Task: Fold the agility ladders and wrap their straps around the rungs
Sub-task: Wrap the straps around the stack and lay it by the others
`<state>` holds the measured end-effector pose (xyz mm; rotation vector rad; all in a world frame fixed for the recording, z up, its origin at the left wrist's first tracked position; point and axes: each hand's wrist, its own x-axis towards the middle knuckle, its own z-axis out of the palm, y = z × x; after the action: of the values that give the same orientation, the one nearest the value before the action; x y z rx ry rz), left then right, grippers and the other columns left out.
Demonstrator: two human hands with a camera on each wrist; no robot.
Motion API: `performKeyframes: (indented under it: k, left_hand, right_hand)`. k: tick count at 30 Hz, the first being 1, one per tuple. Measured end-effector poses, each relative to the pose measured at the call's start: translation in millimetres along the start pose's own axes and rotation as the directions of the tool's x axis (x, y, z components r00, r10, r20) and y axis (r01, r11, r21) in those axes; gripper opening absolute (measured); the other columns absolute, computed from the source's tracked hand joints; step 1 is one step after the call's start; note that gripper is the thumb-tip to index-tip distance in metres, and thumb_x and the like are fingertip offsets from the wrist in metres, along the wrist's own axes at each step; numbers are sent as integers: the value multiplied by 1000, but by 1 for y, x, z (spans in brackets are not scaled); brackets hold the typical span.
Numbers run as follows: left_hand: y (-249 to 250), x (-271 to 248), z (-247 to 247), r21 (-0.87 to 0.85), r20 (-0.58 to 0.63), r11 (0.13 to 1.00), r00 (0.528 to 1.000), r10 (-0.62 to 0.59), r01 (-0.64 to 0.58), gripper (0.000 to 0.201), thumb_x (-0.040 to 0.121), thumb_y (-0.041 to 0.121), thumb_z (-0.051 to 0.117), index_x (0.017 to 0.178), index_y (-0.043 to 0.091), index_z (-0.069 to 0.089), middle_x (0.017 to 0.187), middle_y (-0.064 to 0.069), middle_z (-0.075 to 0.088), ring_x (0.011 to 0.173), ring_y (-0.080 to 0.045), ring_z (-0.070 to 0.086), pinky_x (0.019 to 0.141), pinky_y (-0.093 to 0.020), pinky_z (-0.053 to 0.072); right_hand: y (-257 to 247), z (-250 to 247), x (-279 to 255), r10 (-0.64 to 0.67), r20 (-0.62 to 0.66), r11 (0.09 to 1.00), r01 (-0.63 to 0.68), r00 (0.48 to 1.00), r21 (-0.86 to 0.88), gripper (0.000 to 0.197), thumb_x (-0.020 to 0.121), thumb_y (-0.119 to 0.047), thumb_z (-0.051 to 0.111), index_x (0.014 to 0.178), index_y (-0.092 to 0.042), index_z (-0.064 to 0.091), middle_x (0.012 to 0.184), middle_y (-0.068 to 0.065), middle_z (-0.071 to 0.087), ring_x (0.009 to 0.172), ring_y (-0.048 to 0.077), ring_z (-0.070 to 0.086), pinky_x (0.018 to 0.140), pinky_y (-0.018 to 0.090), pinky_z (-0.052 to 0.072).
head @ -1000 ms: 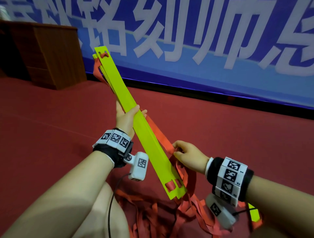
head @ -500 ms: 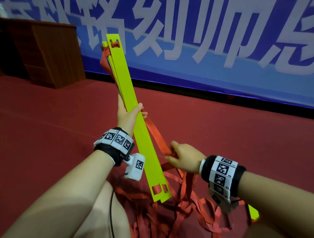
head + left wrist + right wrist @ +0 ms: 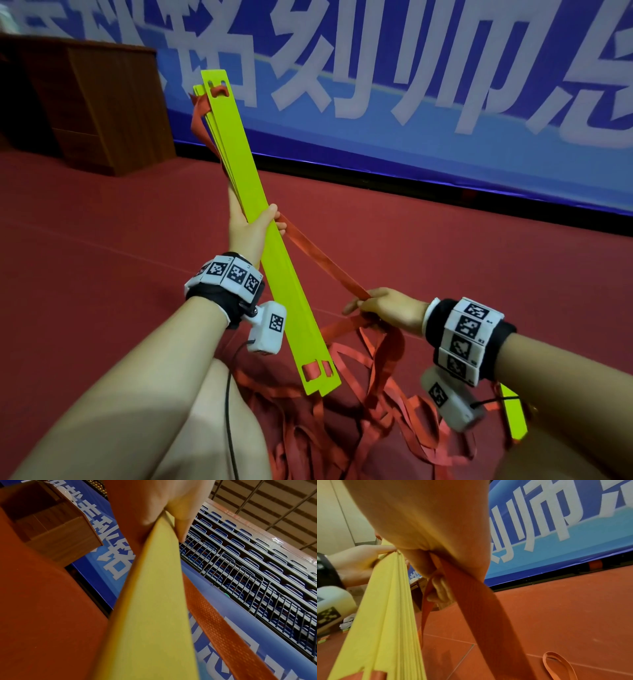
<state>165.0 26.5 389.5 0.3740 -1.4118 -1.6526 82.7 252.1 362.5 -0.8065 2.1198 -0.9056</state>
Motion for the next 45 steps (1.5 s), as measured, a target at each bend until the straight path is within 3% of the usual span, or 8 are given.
performKeyframes:
  k: [7, 11, 22, 24, 27, 33, 36, 45]
  left_hand:
    - [0, 4, -1, -39, -78, 999, 997, -17, 14, 76, 94, 2, 57, 154, 27, 17, 75, -7, 61, 58, -16, 64, 58, -28, 55]
    - [-2, 9, -7, -58, -113, 998, 993, -46, 40, 76, 94, 3, 57, 154, 27, 18, 75, -7, 60, 59, -18, 64, 61, -32, 56]
    - [8, -4, 8, 7, -50, 1000, 999, -9, 10, 78, 94, 4, 57, 154, 29, 15, 95, -14, 62, 66, -22, 67, 65, -33, 58]
    - [9, -4, 8, 28, -85, 999, 996, -21, 23, 83, 92, 10, 61, 154, 34, 11, 119, -14, 61, 75, -25, 70, 72, -37, 59]
    - [15, -7, 8, 98, -142, 995, 990, -10, 24, 92, 84, 30, 69, 153, 40, 8, 153, -4, 38, 126, -29, 54, 106, -46, 44]
    - [10, -4, 1, 98, -288, 994, 958, -8, 38, 87, 93, 18, 64, 156, 25, 5, 161, 1, 19, 145, -17, 26, 118, -37, 24]
    - [9, -2, -1, 39, -320, 994, 944, -80, 98, 85, 94, 19, 61, 156, 29, 3, 161, 2, 18, 144, -19, 28, 116, -38, 26]
    - [13, -2, 12, -184, -336, 946, 887, -316, 268, 70, 104, 20, 41, 155, 17, -7, 162, -5, 12, 146, -24, 22, 115, -35, 21]
  right_hand:
    - [-8, 3, -4, -152, -238, 974, 104, 959, -203, 43, 103, -40, 34, 105, -16, 70, 68, -1, 55, 59, 11, 50, 64, 26, 41]
    - [-10, 1, -3, -260, -299, 958, 207, 918, -198, 38, 103, -34, 35, 111, -17, 69, 51, -10, 45, 45, 2, 44, 59, 23, 37]
    - [-18, -30, -1, -115, -417, 974, 184, 901, 129, 42, 105, -35, 30, 116, -15, 64, 69, 10, 61, 47, 23, 47, 55, 33, 43]
    - [-20, -29, -5, -170, -434, 960, 247, 885, 128, 42, 104, -38, 30, 116, -20, 66, 73, 9, 57, 46, 20, 47, 58, 37, 45]
    - [-25, -24, -13, -276, -413, 927, 354, 868, 125, 38, 104, -36, 31, 113, -25, 66, 76, 6, 53, 45, 13, 45, 57, 36, 46]
    - [-18, -15, -21, -416, -303, 895, 327, 857, -303, 31, 102, -17, 41, 126, -19, 60, 71, -6, 55, 61, 7, 48, 65, 23, 37]
    - [-12, 0, -25, -515, -254, 761, 301, 819, -575, 44, 98, -12, 41, 141, -20, 47, 100, 7, 62, 89, 24, 58, 81, 29, 40]
    - [-5, 45, -11, -375, -169, 533, 63, 911, -844, 92, 85, -62, 54, 153, -27, 4, 122, 12, 38, 103, 33, 55, 71, 35, 45]
